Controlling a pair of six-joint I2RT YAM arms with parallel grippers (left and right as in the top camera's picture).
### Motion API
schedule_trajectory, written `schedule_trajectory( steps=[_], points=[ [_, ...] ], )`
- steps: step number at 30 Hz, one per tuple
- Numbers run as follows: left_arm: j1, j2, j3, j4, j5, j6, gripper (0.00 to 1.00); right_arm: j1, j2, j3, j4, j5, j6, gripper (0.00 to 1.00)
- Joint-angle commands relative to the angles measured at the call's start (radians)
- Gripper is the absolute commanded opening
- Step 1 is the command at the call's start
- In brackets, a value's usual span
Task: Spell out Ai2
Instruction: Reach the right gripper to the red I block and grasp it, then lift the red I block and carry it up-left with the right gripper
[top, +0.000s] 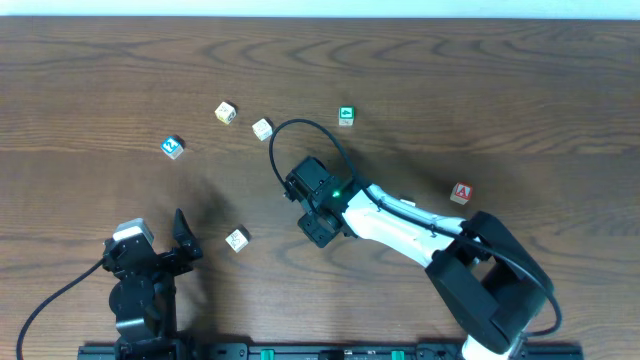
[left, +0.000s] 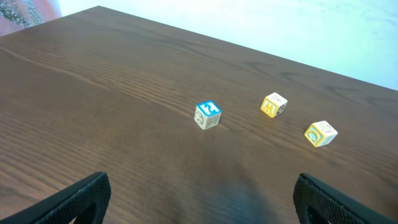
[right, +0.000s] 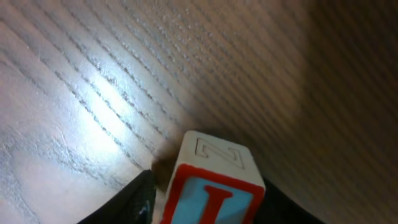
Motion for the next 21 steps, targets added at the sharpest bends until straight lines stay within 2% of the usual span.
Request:
schedule_trajectory(
  steps=[1, 11, 16, 19, 21],
  points=[
    [0.002, -0.006, -0.024, -0.007, -0.018, -0.004, 0.95, 0.004, 0.005, 0.004, 0.008, 0.011, -0.001, 0.43],
    [0.002, -0.006, -0.024, -0.007, -0.018, -0.004, 0.96, 0.004, 0.005, 0.004, 0.037, 0.029, -0.002, 0.32],
    [0.002, -0.006, -0.024, -0.007, -0.018, -0.004, 0.95, 0.003, 0.005, 0.007, 0.056, 0.029, -0.001, 0.30],
    [0.002, -0.006, -0.024, -0.007, -0.018, -0.003, 0.95, 0.003, 0.005, 0.035, 0.050, 0.029, -0.001, 0.30],
    [0.002, -0.006, -0.024, -0.007, -0.018, -0.004, 0.95, 0.001, 0.003, 0.083, 0.023, 0.029, -0.001, 0.25]
  ],
)
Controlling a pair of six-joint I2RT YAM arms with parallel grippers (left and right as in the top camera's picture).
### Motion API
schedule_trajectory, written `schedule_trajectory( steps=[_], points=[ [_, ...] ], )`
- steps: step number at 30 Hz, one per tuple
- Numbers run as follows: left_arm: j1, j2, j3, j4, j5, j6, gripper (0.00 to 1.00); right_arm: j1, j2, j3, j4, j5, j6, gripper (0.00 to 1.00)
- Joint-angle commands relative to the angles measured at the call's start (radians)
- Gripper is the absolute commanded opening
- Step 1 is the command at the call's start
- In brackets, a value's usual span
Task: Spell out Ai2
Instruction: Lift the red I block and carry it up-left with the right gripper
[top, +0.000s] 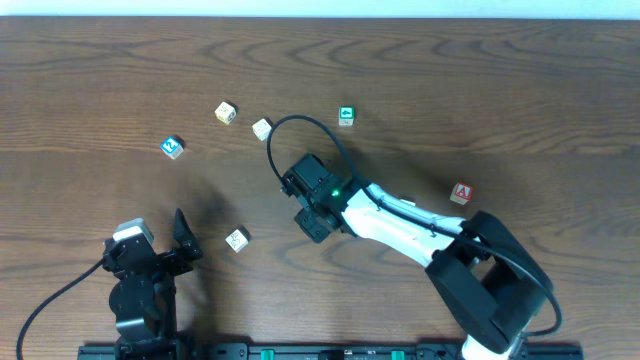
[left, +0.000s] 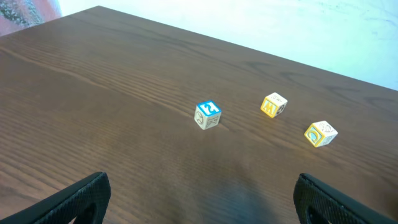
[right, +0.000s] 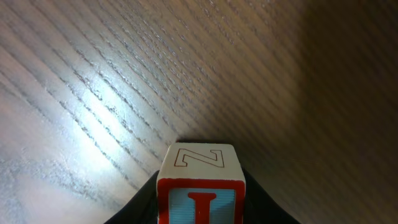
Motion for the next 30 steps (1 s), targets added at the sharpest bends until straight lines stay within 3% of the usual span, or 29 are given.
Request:
schedule_trajectory(
  steps=[1, 4, 7, 12, 22, 30],
  points=[
    [0.002, -0.006, -0.024, -0.006, -0.018, -0.003, 0.95, -0.002, 0.002, 0.100, -0.027, 0.007, -0.001, 0.24],
    [0.002, -0.006, -0.024, -0.006, -0.018, -0.004, 0.95, -0.021, 0.002, 0.213, -0.069, 0.052, 0.045, 0.17],
    [0.002, -0.006, -0.024, -0.006, -0.018, -0.004, 0.95, -0.061, 0.002, 0.326, -0.101, 0.134, 0.171, 0.01],
    [0.002, -0.006, -0.024, -0.006, -0.018, -0.004, 0.96, -0.151, 0.002, 0.432, -0.122, 0.219, 0.416, 0.01],
    [0.002, -0.006, -0.024, -0.006, -0.018, -0.004, 0.95, -0.163, 0.017, 0.450, -0.156, 0.223, 0.351, 0.01],
    [0.002, -0.006, -0.024, -0.006, -0.018, -0.004, 0.95, -0.204, 0.123, 0.474, -0.165, 0.116, 0.517, 0.02]
  ],
)
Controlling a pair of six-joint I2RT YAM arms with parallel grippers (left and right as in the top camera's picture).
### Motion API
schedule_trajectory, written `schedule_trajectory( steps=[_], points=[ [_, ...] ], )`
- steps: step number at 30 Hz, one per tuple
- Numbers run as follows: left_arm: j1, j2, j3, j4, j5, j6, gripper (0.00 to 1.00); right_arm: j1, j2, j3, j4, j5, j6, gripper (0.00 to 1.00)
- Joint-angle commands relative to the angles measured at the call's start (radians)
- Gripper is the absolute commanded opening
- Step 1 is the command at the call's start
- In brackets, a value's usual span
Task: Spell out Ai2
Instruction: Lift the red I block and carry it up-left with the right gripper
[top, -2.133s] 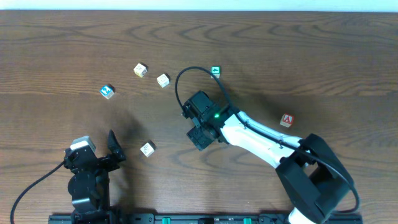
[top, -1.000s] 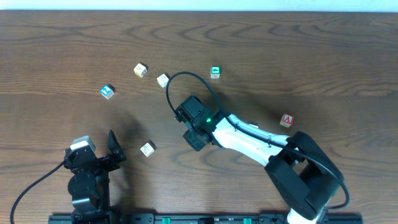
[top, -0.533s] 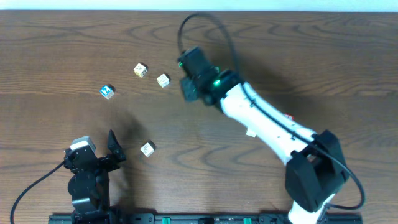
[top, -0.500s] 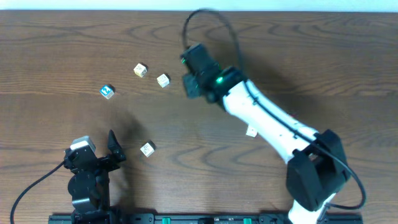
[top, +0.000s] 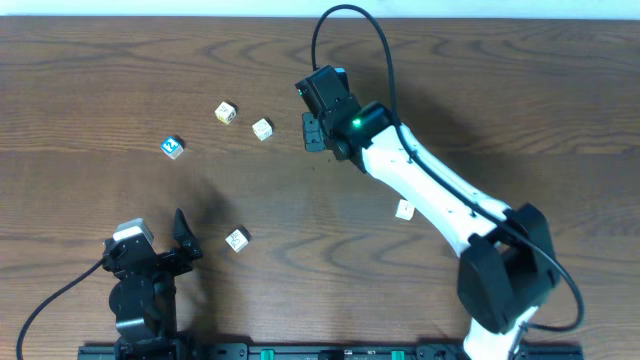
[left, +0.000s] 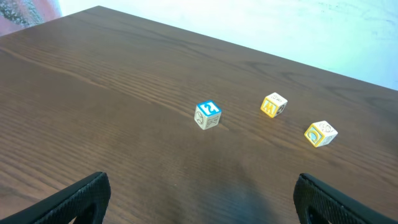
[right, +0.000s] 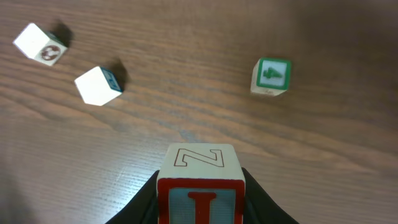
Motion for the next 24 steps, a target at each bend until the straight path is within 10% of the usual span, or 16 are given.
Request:
schedule_trajectory(
  steps=[1, 24],
  points=[
    [0.002, -0.006, -0.024, -0.007, -0.018, -0.003, 0.95, -0.038, 0.101, 0.048, -0.032, -0.068, 0.071, 0.01],
    [0.002, -0.006, -0.024, -0.007, -0.018, -0.004, 0.95, -0.048, 0.281, 0.243, -0.304, -0.163, 0.069, 0.01]
  ],
)
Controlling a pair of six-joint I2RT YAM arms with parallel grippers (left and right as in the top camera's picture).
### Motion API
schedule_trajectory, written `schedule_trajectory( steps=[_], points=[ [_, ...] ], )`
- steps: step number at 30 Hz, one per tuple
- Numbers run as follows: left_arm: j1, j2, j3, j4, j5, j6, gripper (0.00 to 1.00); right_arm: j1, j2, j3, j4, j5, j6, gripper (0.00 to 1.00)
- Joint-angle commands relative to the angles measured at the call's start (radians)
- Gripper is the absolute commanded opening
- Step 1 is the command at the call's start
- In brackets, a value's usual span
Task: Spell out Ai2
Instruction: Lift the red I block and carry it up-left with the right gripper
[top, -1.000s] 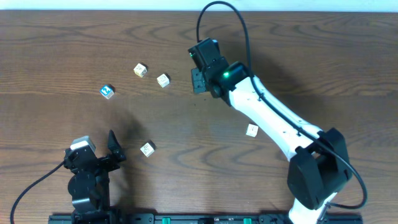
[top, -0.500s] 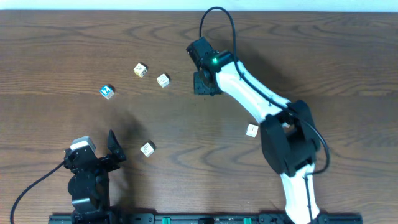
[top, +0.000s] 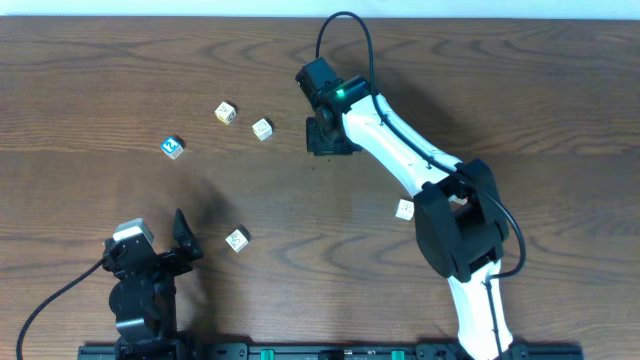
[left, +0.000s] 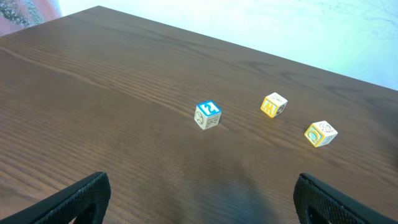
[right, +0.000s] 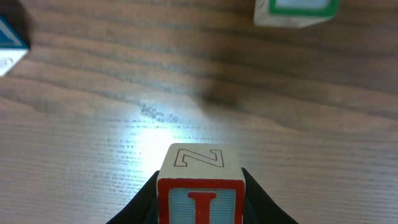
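Note:
My right gripper (right: 200, 198) is shut on a red-framed "I" block (right: 200, 186) with a "Z" on its top face. It holds the block low over the wood at the back middle of the table (top: 560, 90). The right gripper (top: 322, 138) sits just in front of a green block (right: 297, 11). A blue "2" block (top: 172, 147) lies at the left, also seen as the blue "2" block (left: 208, 114). The "A" block is almost hidden under my right arm. My left gripper (left: 202, 202) is open near the front left.
Two yellow-marked blocks (left: 274, 104) (left: 320, 133) lie to the right of the "2" block. A blue-edged block corner (right: 9, 46) shows at the left of the right wrist view. Other loose blocks lie at front left (top: 237, 239) and under the right arm (top: 404, 209).
My right gripper, still shut on the "I" block, has come down from well above the table to just over the wood, closer to the green block. The left arm has not moved.
The right gripper stood at the table's middle with the "I" block tilted between its fingers on the wood. Then the block sat square in the grip. Later it was held high at the back near the green block, and now low beside it.

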Motion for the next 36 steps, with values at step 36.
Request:
schedule_trajectory(
  steps=[36],
  points=[
    [0.002, -0.006, -0.024, -0.007, -0.018, -0.004, 0.95, 0.040, -0.003, -0.169, 0.145, 0.087, 0.119, 0.01]
  ],
)
